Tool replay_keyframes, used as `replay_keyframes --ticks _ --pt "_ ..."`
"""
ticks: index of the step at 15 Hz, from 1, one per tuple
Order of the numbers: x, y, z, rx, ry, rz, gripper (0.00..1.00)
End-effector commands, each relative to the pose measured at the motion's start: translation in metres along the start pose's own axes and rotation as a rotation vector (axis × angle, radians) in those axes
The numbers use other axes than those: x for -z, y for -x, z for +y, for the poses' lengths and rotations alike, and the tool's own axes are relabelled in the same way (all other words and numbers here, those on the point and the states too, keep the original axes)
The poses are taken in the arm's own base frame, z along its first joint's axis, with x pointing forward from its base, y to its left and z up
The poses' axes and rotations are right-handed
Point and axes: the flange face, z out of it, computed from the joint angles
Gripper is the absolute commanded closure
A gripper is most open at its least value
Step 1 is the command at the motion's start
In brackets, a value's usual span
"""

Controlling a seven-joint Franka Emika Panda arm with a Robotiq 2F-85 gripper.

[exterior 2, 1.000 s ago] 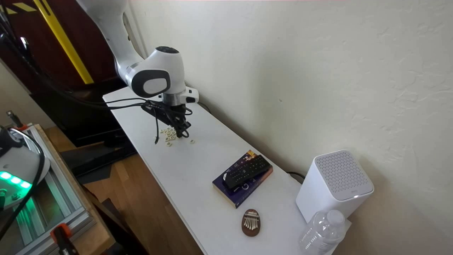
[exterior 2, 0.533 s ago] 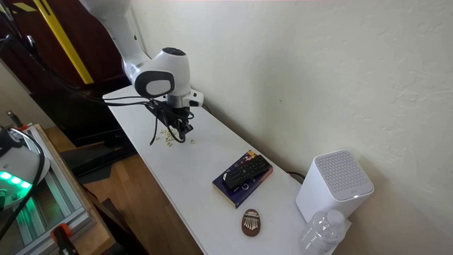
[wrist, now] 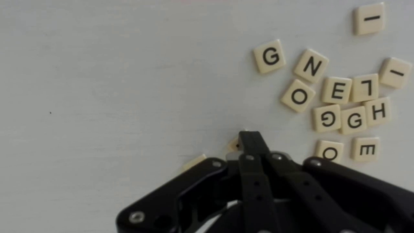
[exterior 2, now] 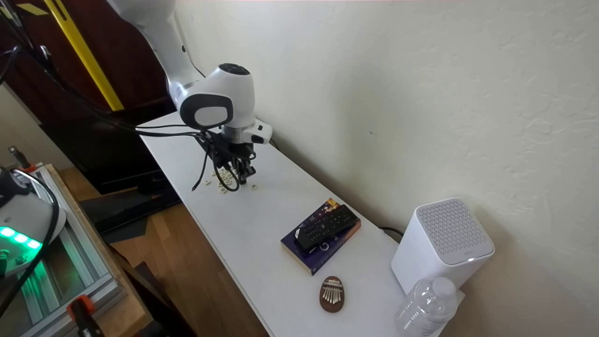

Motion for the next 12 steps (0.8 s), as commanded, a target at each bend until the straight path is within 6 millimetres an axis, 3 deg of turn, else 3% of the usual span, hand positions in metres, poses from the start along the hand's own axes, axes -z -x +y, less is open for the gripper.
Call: replay_keyframes --ticks 1,12 --pt "-0.0118 -0.0049 0.0045 -0.076 -0.027 -0.023 1.00" --pt "-0.0134 -0.0066 0.0104 -0.167 -0.026 -0.027 1.00"
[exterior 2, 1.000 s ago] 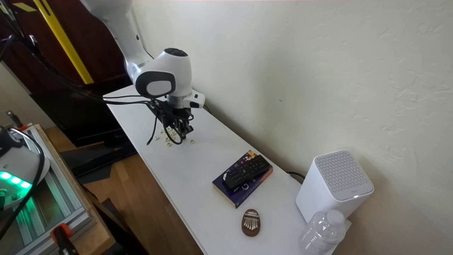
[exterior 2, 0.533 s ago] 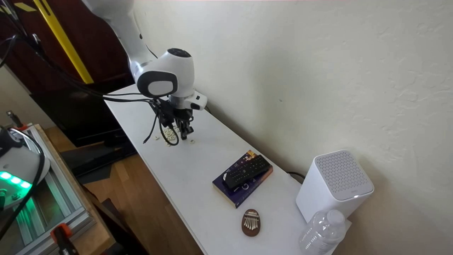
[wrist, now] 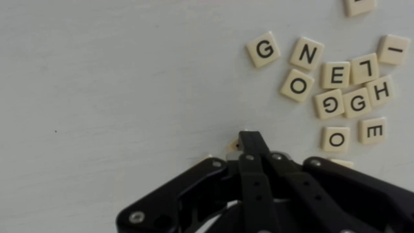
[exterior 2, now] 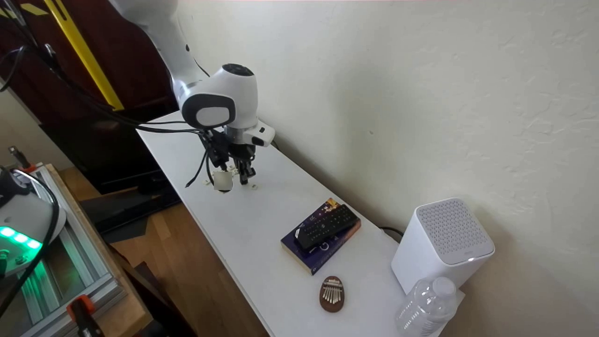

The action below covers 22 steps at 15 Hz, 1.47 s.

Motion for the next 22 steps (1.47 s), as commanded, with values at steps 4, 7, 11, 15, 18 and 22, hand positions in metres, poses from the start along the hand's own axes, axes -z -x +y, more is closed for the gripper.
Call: replay_keyframes --ticks 4,7,11,15,18,22 --pt "-0.0136 -0.0040 0.0071 -0.076 -0.017 -0.022 1.00" --pt "-0.0134 -0.0048 0.0101 -0.096 -0.023 -0.023 1.00" --pt "-0.0126 -0.0062 0.0131 -0.114 -0.025 -0.021 1.00" --pt "-0.0125 -0.0086 0.0132 -0.122 -0.029 -0.025 1.00" --pt "-0.0132 -0.0094 0.0130 -0.126 -0.028 -0.031 1.00" --pt "-0.0137 -0.0108 0.0125 -0.131 -0.029 -0.035 1.00"
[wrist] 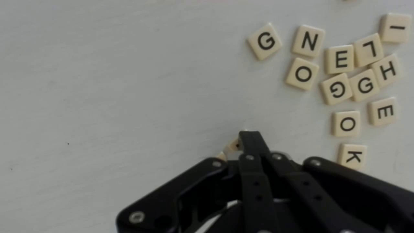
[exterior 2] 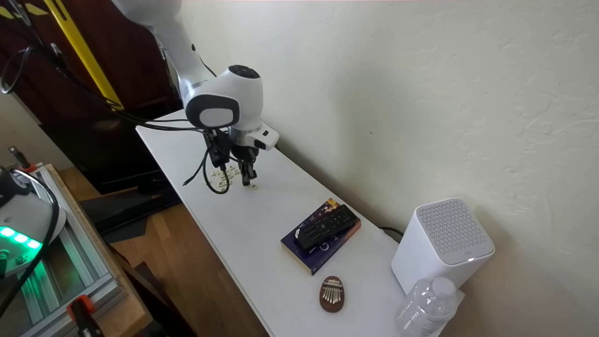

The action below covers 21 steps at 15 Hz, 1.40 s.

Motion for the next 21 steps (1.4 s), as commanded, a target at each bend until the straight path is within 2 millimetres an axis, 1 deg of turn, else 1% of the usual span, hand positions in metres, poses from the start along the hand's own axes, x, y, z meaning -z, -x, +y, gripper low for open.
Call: replay_keyframes --ticks 1,21 --pt "-0.0150 -0.0052 0.0005 -0.032 -0.011 -0.022 1.00" --pt "-0.0158 -0.0069 0.0025 -0.064 -0.009 -0.020 1.00"
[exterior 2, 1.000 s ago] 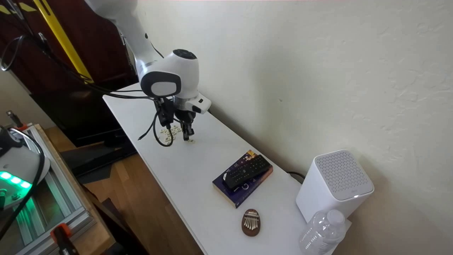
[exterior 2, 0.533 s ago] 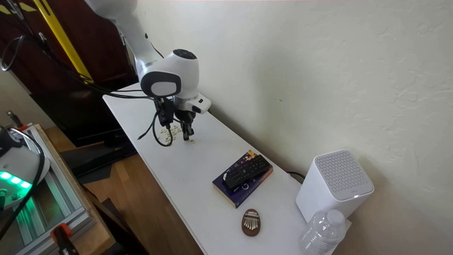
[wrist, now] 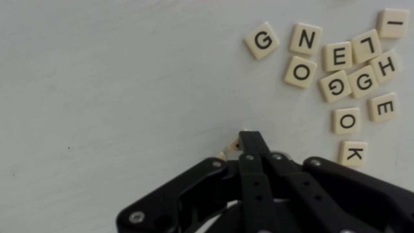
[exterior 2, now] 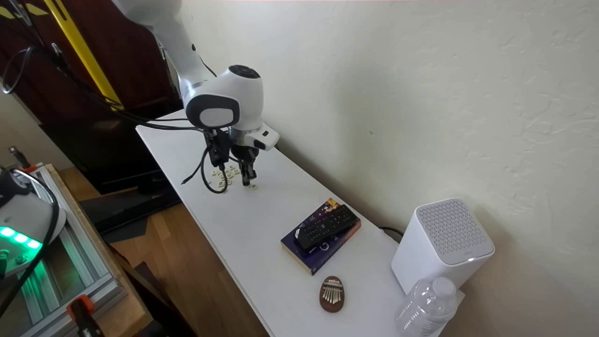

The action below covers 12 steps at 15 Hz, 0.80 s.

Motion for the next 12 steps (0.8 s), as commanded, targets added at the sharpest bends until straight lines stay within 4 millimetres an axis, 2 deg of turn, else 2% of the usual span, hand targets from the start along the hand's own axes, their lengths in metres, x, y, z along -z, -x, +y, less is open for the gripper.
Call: replay_keyframes --ticks 1,12 --pt "-0.0154 -0.0072 0.0030 -0.041 -0.009 -0.019 1.00" --pt "-0.0146 -0.0132 0.0065 -0.051 -0.003 -0.023 1.00"
